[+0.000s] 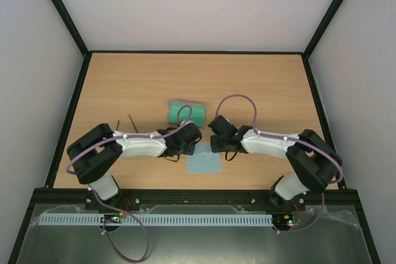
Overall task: Organize the sunglasses
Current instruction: Fold the glasses cleaning cloth at the center of the board.
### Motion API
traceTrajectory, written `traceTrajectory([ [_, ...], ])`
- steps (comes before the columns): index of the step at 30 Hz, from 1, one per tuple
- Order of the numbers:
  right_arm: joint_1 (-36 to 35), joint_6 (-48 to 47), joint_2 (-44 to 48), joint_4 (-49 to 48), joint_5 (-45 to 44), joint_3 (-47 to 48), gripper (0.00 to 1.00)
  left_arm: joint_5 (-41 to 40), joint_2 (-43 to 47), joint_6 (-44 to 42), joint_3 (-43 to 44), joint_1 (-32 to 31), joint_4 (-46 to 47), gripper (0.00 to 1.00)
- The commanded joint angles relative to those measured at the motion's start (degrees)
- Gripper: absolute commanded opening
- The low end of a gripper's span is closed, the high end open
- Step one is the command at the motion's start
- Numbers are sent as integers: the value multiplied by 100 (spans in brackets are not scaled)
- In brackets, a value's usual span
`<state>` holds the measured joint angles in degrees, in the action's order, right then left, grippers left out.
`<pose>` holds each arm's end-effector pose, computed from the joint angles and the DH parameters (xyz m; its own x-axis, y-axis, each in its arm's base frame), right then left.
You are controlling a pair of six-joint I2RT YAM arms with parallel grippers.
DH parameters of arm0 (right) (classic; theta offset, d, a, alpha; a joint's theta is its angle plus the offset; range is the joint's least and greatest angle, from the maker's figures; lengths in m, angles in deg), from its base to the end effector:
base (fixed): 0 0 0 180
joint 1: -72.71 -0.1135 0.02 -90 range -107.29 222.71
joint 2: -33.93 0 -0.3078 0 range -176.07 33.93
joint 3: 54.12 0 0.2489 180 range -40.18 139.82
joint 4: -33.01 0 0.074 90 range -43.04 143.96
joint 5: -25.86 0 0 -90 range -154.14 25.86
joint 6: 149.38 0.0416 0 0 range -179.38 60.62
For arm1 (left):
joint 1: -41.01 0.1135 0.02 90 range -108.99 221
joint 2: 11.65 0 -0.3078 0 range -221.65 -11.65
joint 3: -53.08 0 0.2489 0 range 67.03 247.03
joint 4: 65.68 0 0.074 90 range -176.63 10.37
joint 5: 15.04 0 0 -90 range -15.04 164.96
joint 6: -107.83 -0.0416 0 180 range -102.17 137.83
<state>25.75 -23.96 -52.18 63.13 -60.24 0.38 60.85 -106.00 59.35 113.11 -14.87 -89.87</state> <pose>0.1793 0.1962 0.1884 -0.9252 -0.1436 -0.3513 -0.2638 0.9088 0.3233 0.1815 -0.2498 0.1826 -0.8430 0.0981 -0.5289 0.2306 0.9542 -0.1906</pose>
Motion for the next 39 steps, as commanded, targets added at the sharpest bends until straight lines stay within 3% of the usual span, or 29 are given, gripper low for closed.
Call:
traceTrajectory([
  [1,-2,71,10,36,-110,-17,1,-136,-196,-18,117,-85,-123,23],
  [21,3,70,76,-120,11,-162,1,-133,-319,37,60,-116,-1,2],
  [39,-1,71,111,-20,-17,34,1,-338,309,111,-109,-29,-95,2],
])
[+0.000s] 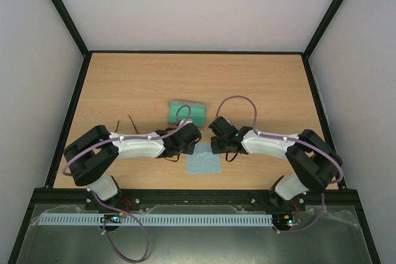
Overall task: Organize the sunglasses
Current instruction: Fold the glasses cleaning cloth at the center of the board.
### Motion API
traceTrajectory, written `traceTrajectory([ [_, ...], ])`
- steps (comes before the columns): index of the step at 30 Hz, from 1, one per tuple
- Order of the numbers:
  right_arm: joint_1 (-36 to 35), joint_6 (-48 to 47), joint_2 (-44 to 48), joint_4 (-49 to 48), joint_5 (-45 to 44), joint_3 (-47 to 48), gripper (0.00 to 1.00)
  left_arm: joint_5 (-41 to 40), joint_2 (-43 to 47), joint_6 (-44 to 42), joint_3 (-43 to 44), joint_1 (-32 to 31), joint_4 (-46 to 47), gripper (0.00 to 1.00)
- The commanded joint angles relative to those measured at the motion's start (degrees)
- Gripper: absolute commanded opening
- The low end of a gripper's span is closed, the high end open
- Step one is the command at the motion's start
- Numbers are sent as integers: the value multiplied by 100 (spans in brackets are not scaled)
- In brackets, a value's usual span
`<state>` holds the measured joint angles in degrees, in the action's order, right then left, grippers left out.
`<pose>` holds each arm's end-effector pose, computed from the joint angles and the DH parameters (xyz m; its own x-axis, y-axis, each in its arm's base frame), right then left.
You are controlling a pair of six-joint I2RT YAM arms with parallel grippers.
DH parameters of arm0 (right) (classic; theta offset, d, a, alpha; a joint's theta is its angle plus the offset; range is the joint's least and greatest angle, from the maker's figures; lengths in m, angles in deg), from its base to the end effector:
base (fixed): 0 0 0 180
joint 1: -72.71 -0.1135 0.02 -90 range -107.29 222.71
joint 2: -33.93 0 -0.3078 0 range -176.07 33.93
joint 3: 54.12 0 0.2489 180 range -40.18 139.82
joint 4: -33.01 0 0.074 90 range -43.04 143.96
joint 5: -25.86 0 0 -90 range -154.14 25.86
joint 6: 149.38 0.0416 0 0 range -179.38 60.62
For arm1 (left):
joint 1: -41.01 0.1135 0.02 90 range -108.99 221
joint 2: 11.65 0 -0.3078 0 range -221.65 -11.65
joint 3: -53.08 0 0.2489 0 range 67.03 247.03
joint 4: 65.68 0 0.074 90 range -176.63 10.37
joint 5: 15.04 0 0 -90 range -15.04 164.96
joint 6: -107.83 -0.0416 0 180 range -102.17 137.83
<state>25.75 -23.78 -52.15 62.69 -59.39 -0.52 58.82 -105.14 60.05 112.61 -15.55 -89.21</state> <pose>0.1769 0.1945 0.1848 -0.9301 -0.1460 -0.3371 -0.2624 0.9063 0.3314 0.1785 -0.2493 0.1856 -0.8275 0.0817 -0.5555 0.2204 0.9572 -0.1875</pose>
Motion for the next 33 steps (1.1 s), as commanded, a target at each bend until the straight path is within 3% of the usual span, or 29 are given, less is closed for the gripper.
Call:
traceTrajectory([
  [1,1,53,105,33,-112,121,1,-143,225,41,-56,39,-169,2],
  [33,169,-126,-242,0,-71,612,1,153,277,-319,109,565,85,2],
])
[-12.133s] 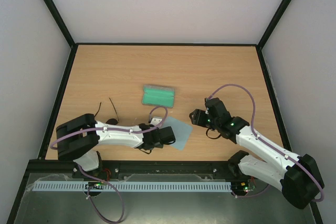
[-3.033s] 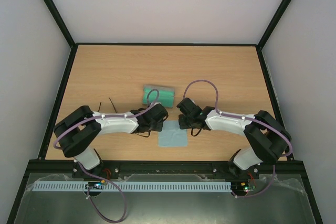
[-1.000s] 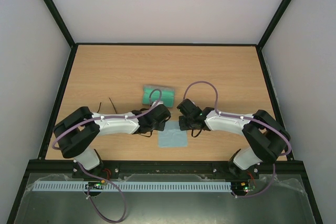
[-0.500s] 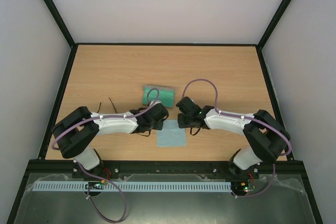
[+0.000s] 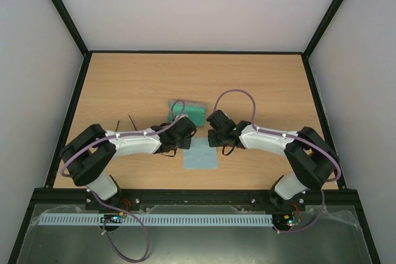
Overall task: Organize the sunglasses
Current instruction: Fold the glasses cleaning cloth at the center of the board.
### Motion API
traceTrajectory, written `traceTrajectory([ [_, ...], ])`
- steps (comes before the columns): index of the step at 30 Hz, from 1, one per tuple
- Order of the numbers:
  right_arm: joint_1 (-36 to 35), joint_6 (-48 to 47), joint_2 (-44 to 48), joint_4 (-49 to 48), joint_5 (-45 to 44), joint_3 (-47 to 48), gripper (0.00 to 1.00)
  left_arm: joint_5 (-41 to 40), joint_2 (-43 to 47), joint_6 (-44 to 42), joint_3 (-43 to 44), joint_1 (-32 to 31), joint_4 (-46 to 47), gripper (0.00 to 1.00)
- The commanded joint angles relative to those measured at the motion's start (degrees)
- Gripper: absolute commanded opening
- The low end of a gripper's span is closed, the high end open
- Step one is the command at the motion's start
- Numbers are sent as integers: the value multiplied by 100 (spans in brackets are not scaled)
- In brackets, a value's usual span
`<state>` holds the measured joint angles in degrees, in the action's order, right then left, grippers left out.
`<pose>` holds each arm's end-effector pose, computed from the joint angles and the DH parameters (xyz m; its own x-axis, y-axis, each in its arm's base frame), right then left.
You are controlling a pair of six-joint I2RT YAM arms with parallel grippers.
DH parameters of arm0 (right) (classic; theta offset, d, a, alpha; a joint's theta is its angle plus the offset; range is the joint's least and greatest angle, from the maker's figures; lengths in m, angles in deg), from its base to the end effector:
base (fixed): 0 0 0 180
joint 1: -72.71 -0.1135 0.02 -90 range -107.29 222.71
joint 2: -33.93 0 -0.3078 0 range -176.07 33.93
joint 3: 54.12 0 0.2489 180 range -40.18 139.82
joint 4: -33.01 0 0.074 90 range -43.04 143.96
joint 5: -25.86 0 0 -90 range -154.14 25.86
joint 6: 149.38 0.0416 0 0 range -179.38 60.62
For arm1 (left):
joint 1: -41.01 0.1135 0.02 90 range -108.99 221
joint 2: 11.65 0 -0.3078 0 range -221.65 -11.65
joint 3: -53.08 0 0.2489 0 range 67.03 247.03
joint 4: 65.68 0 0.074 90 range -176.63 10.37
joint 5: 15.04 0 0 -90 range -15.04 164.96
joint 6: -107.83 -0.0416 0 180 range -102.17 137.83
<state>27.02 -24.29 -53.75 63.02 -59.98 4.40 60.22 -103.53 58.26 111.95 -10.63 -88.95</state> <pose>0.1963 0.2054 0.2006 -0.9160 -0.1176 -0.3835 -0.2604 0.9015 0.3456 0.1959 -0.2304 0.1905 -0.8279 0.0354 -0.5598 0.1758 0.9641 -0.1989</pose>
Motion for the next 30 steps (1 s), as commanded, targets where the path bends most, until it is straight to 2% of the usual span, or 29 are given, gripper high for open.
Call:
traceTrajectory([
  [1,44,-82,-83,-65,18,100,1,22,128,-148,160,75,75,2],
  [30,41,-73,1045,-351,687,-660,1,349,925,128,-578,-49,297,2],
])
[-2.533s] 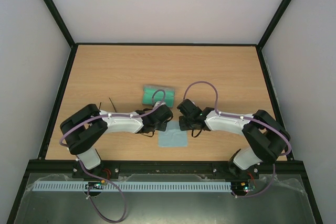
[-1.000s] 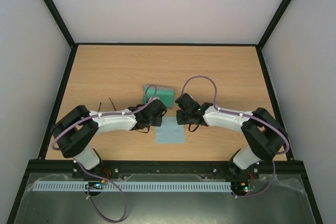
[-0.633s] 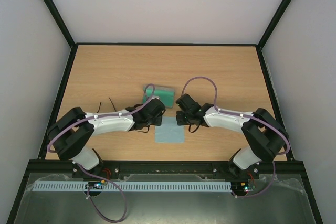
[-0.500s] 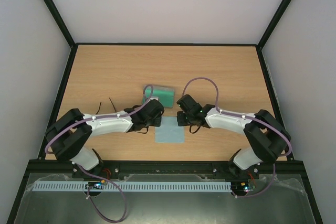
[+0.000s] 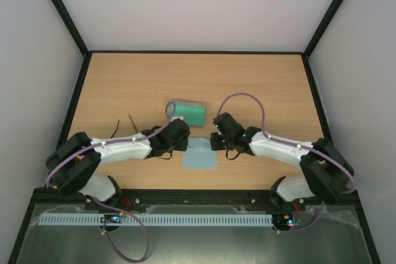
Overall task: Organize the sunglasses
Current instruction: Fold the glasses cleaning cloth at the center of the board.
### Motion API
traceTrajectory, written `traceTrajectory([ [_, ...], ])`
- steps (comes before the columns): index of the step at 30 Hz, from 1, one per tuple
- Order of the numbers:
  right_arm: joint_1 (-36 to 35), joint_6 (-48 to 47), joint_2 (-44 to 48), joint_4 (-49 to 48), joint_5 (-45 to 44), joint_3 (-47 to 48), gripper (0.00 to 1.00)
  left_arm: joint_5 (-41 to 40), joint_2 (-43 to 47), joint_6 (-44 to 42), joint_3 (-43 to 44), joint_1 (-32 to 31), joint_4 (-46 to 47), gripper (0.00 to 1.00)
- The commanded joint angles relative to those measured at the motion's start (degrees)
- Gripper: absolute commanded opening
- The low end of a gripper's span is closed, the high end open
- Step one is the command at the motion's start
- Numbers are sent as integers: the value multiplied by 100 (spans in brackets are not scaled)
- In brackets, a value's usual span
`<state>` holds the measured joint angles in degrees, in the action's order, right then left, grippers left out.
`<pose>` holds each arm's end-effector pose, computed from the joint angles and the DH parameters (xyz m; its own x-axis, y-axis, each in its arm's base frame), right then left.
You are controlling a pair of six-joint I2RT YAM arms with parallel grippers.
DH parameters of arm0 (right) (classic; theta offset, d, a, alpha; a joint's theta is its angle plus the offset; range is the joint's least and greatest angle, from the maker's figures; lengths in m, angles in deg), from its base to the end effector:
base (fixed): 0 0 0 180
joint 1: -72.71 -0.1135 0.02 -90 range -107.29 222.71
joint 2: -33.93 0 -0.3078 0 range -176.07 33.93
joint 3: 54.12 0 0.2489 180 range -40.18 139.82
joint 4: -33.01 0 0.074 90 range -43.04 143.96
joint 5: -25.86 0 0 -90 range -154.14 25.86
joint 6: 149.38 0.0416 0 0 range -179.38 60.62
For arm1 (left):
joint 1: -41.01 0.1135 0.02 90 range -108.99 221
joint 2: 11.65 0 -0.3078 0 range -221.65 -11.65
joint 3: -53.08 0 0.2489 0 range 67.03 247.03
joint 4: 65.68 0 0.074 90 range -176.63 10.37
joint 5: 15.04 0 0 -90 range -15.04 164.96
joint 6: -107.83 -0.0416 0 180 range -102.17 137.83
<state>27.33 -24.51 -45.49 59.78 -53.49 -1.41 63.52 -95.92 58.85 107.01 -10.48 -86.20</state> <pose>0.1731 0.1863 0.2119 -0.9072 -0.1194 -0.4033 -0.3146 0.8292 0.4621 0.1786 -0.2112 0.2050 -0.8166 -0.0069 -0.5772 0.2029 0.9327 -0.2982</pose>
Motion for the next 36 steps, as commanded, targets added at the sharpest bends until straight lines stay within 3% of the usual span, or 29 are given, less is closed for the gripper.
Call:
traceTrajectory([
  [1,9,-43,265,-7,48,-87,1,15,192,84,-83,-98,5,2],
  [19,12,-17,683,26,-48,-232,1,-219,643,156,-20,-185,-308,2],
  [36,4,-276,169,90,-448,237,1,-214,305,-243,369,142,-265,2],
])
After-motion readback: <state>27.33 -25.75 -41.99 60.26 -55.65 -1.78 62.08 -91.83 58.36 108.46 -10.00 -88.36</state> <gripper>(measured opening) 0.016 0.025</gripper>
